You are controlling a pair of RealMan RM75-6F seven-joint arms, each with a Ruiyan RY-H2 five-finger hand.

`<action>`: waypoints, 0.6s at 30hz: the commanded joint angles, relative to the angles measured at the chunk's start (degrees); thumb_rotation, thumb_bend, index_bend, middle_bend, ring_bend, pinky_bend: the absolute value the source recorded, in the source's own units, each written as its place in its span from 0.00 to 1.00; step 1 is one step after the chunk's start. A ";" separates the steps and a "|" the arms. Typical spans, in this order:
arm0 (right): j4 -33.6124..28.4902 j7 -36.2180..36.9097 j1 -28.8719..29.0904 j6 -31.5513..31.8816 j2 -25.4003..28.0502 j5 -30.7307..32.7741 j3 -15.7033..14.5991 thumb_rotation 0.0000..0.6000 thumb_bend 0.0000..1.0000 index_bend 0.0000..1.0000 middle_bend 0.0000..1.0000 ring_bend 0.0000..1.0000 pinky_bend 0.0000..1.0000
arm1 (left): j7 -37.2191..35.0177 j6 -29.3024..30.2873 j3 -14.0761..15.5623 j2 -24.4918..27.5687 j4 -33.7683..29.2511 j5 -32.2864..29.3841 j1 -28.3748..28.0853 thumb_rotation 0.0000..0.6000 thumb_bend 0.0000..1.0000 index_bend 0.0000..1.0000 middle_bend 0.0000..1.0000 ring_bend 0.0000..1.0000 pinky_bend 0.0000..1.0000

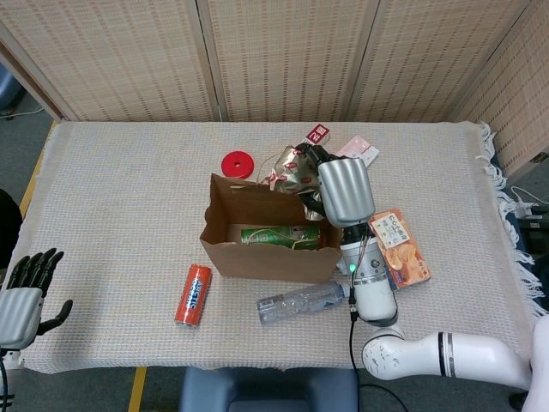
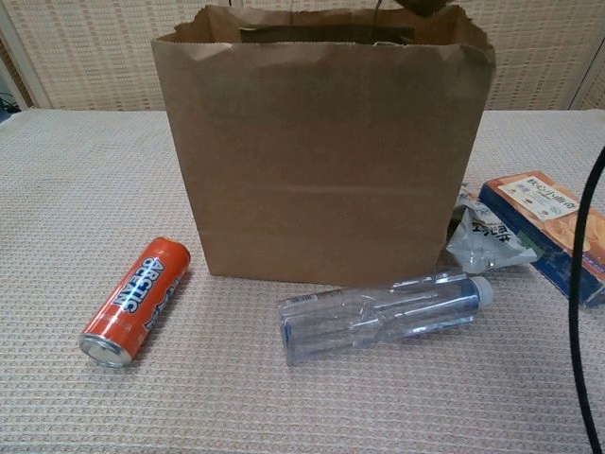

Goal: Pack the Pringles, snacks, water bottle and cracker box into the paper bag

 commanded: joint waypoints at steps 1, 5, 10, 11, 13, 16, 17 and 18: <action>1.72 -1.43 1.51 -0.36 -2.68 0.65 -2.53 1.00 0.45 0.61 0.60 0.59 0.62 | -0.21 0.01 0.03 0.03 0.05 0.06 0.01 1.00 0.35 0.00 0.00 0.00 0.00; 1.14 -3.22 1.77 -1.18 -2.86 2.06 -4.46 1.00 0.24 0.38 0.49 0.39 0.36 | -0.42 -0.03 0.07 0.10 0.07 0.13 -0.01 1.00 0.35 0.00 0.00 0.00 0.00; -0.53 -1.51 1.12 -1.11 -1.49 2.38 -4.08 1.00 0.12 0.04 0.26 0.16 0.17 | -0.34 0.04 0.09 0.09 0.08 0.17 0.01 1.00 0.35 0.00 0.00 0.00 0.00; -1.05 -1.10 0.86 -0.82 -0.93 2.32 -3.80 1.00 0.11 0.02 0.24 0.14 0.15 | -0.31 0.03 0.09 0.09 0.06 0.16 0.01 1.00 0.35 0.00 0.00 0.00 0.00; -2.09 -0.64 0.34 -0.42 0.06 2.53 -3.49 1.00 0.11 0.00 0.21 0.13 0.14 | -0.24 0.03 0.09 0.08 0.06 0.15 0.02 1.00 0.35 0.00 0.00 0.00 0.00; -3.92 0.49 -0.83 0.09 2.11 2.93 -3.11 1.00 0.10 0.00 0.21 0.12 0.13 | -0.12 0.03 0.08 0.06 0.03 0.12 0.01 1.00 0.35 0.00 0.00 0.00 0.00; -4.52 1.03 -1.30 0.16 2.78 3.07 -3.08 1.00 0.10 0.00 0.20 0.12 0.13 | -0.06 0.04 0.08 0.06 0.02 0.11 0.01 1.00 0.35 0.00 0.00 0.00 0.00; -5.38 1.93 -2.02 0.27 3.67 3.20 -3.09 1.00 0.10 0.00 0.20 0.12 0.13 | -0.03 0.04 0.07 0.05 0.00 0.09 0.01 1.00 0.35 0.00 0.00 0.00 0.00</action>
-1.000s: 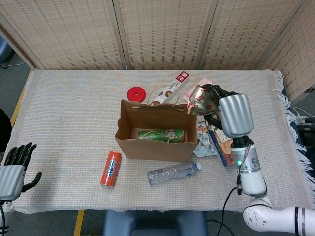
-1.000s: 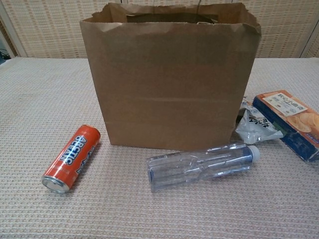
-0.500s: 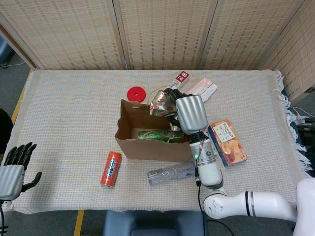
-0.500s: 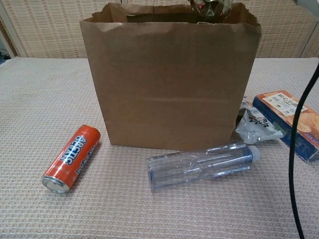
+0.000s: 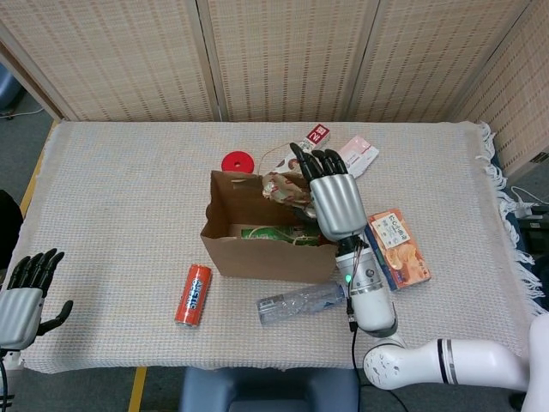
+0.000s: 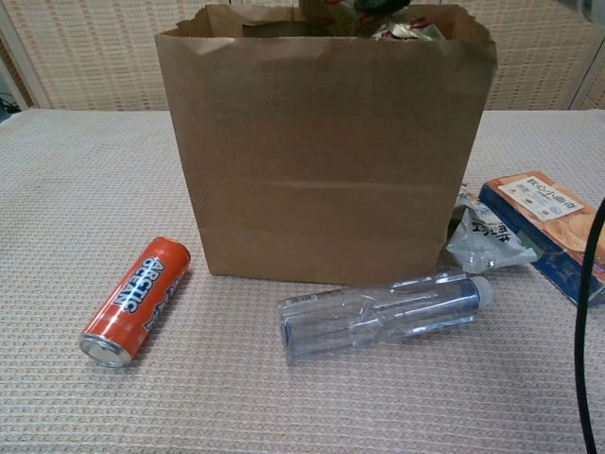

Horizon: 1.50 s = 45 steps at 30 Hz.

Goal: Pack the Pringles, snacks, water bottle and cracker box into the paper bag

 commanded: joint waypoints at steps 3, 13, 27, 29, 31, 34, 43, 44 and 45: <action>-3.73 4.23 -3.81 0.68 4.38 -0.29 -0.74 1.00 0.10 0.00 0.20 0.12 0.12 | 0.05 0.08 0.01 -0.02 -0.05 -0.02 0.06 1.00 0.35 0.00 0.00 0.00 0.00; -8.81 13.51 -13.12 0.55 14.03 -4.90 -6.60 1.00 0.10 0.00 0.20 0.12 0.12 | 0.42 0.17 -0.03 -0.11 -0.12 -0.10 0.09 1.00 0.35 0.00 0.00 0.00 0.00; 0.59 16.44 -18.76 -12.26 17.24 -5.76 -20.41 1.00 0.07 0.00 0.14 0.06 0.07 | 1.52 0.47 -0.19 -0.45 -0.37 -0.39 0.22 1.00 0.35 0.00 0.00 0.00 0.00; 2.23 14.96 -18.17 -13.07 15.56 -4.52 -20.66 1.00 0.07 0.00 0.13 0.06 0.07 | 1.47 0.42 -0.20 -0.43 -0.37 -0.39 0.20 1.00 0.35 0.00 0.00 0.00 0.00; 4.14 12.86 -17.28 -13.92 13.52 -2.30 -20.67 1.00 0.07 0.00 0.12 0.05 0.06 | 1.34 0.37 -0.20 -0.39 -0.35 -0.40 0.18 1.00 0.35 0.00 0.00 0.00 0.00; 6.91 10.14 -15.80 -15.12 10.54 1.50 -20.28 1.00 0.06 0.00 0.10 0.03 0.04 | 1.06 0.32 -0.17 -0.34 -0.27 -0.33 0.16 1.00 0.35 0.00 0.00 0.00 0.00; 14.10 5.10 -11.30 -16.98 1.76 8.92 -18.22 1.00 0.06 0.00 0.09 0.03 0.03 | 0.48 0.09 -0.11 -0.18 -0.17 -0.20 0.05 1.00 0.35 0.00 0.00 0.00 0.00; 14.83 4.42 -10.83 -17.05 0.95 9.72 -18.07 1.00 0.06 0.00 0.09 0.03 0.03 | 0.41 0.07 -0.10 -0.17 -0.15 -0.18 0.05 1.00 0.35 0.00 0.00 0.00 0.00; 15.82 3.49 -10.21 -17.11 -0.12 10.79 -17.89 1.00 0.06 0.00 0.09 0.03 0.03 | 0.31 0.06 -0.09 -0.16 -0.10 -0.16 0.04 1.00 0.35 0.00 0.00 0.00 0.00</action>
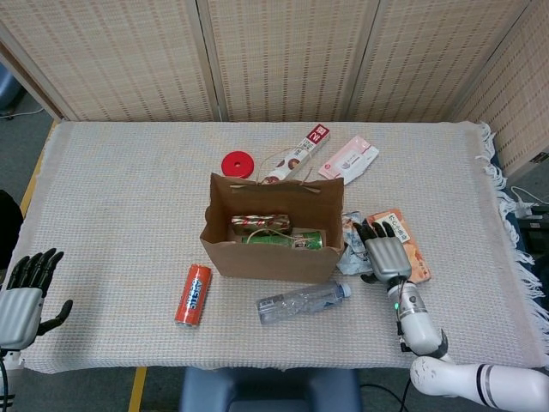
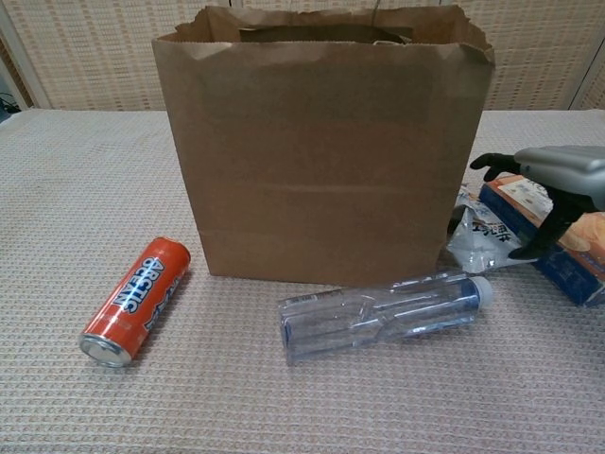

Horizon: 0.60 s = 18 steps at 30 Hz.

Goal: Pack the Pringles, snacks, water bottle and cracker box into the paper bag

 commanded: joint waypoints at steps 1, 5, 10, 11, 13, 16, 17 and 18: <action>2.89 -2.75 2.07 -0.48 -3.13 3.01 0.78 1.00 0.06 0.00 0.09 0.03 0.03 | -0.17 -0.02 0.03 0.03 0.06 0.07 -0.02 1.00 0.35 0.00 0.00 0.00 0.00; 6.03 -5.28 3.59 -0.39 -6.48 5.76 0.85 1.00 0.06 0.00 0.08 0.01 0.02 | -0.56 -0.06 0.08 0.10 0.17 0.20 -0.04 1.00 0.35 0.00 0.00 0.00 0.00; 9.56 -9.37 4.82 0.38 -9.64 8.54 -0.28 1.00 0.06 0.00 0.08 0.01 0.02 | -0.82 -0.15 0.13 0.19 0.22 0.28 -0.09 1.00 0.35 0.00 0.00 0.00 0.00; 10.15 -10.00 4.96 0.80 -10.06 8.47 -0.52 1.00 0.08 0.01 0.08 0.03 0.04 | -0.88 -0.16 0.13 0.21 0.24 0.29 -0.10 1.00 0.35 0.00 0.00 0.00 0.00; 11.42 -10.57 4.99 2.03 -10.83 6.66 -1.18 1.00 0.21 0.13 0.15 0.15 0.21 | -0.97 -0.18 0.15 0.24 0.27 0.32 -0.09 1.00 0.35 0.00 0.00 0.00 0.00; 12.26 -7.96 3.99 3.24 -11.02 2.19 -1.86 1.00 0.43 0.48 0.43 0.49 0.65 | -0.97 -0.14 0.15 0.23 0.29 0.33 -0.09 1.00 0.35 0.00 0.00 0.00 0.00; 12.22 -6.88 3.60 3.62 -10.86 0.79 -1.97 1.00 0.47 0.57 0.51 0.58 0.73 | -0.94 -0.13 0.15 0.23 0.27 0.32 -0.09 1.00 0.35 0.00 0.00 0.00 0.00; 12.00 -5.39 3.06 4.10 -10.45 -1.18 -2.14 1.00 0.50 0.66 0.57 0.64 0.77 | -0.89 -0.13 0.15 0.22 0.26 0.30 -0.08 1.00 0.35 0.00 0.00 0.00 0.00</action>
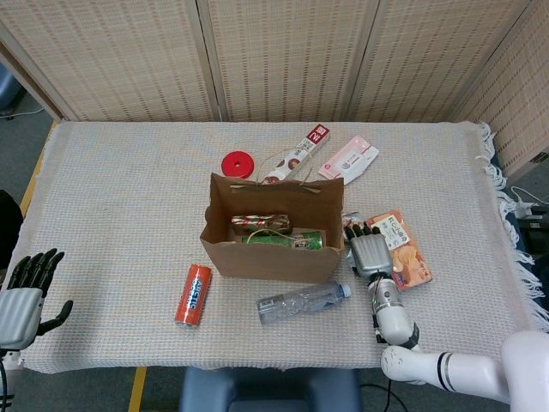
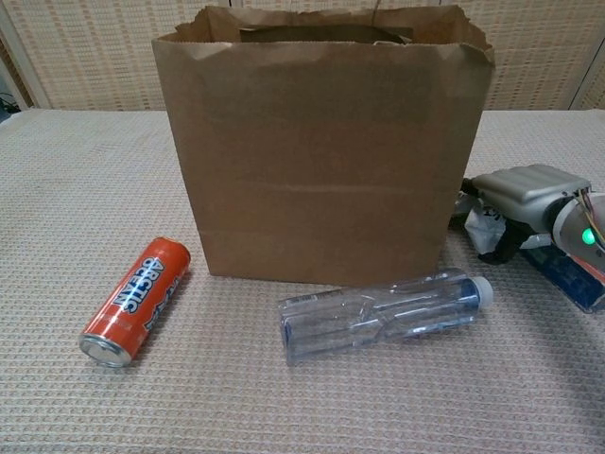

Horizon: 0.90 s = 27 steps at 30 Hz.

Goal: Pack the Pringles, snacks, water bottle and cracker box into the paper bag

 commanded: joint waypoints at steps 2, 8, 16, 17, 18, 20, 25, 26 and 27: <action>-0.33 5.79 -2.07 2.43 1.18 -7.87 -0.95 1.00 0.53 0.72 0.61 0.67 0.79 | 0.18 0.04 -0.01 -0.04 -0.07 0.00 0.00 1.00 0.35 0.00 0.00 0.00 0.00; -8.09 12.61 -4.58 4.95 8.01 -14.17 0.71 1.00 0.54 0.73 0.62 0.68 0.79 | 0.45 0.15 -0.05 -0.15 -0.06 -0.11 0.06 1.00 0.35 0.00 0.00 0.00 0.00; -21.17 17.90 -7.58 10.37 20.42 -19.34 5.62 1.00 0.54 0.73 0.62 0.67 0.79 | 0.93 0.31 -0.09 -0.28 -0.18 -0.21 0.14 1.00 0.35 0.00 0.00 0.00 0.00; -22.91 18.84 -7.92 11.10 21.97 -19.69 6.73 1.00 0.54 0.72 0.62 0.67 0.79 | 1.02 0.33 -0.11 -0.29 -0.22 -0.23 0.14 1.00 0.35 0.00 0.00 0.00 0.00; -24.19 19.56 -8.14 11.61 23.04 -19.90 7.61 1.00 0.54 0.72 0.62 0.67 0.79 | 1.09 0.35 -0.12 -0.30 -0.25 -0.25 0.15 1.00 0.35 0.00 0.00 0.00 0.00; -26.59 21.03 -8.50 12.68 24.89 -20.30 9.49 1.00 0.54 0.72 0.62 0.67 0.79 | 1.22 0.36 -0.13 -0.32 -0.32 -0.29 0.16 1.00 0.35 0.00 0.00 0.00 0.00; -31.66 22.80 -8.36 15.35 28.25 -21.64 14.38 1.00 0.54 0.72 0.62 0.66 0.78 | 1.50 0.41 -0.19 -0.40 -0.38 -0.42 0.19 1.00 0.35 0.00 0.00 0.00 0.00; -32.30 22.88 -8.15 15.81 28.35 -21.75 15.19 1.00 0.54 0.72 0.62 0.66 0.78 | 1.52 0.41 -0.20 -0.40 -0.39 -0.43 0.19 1.00 0.35 0.00 0.00 0.00 0.00; -33.00 22.92 -7.75 16.31 28.23 -21.77 16.21 1.00 0.54 0.71 0.62 0.66 0.78 | 1.54 0.41 -0.20 -0.41 -0.40 -0.43 0.19 1.00 0.35 0.00 0.00 0.00 0.00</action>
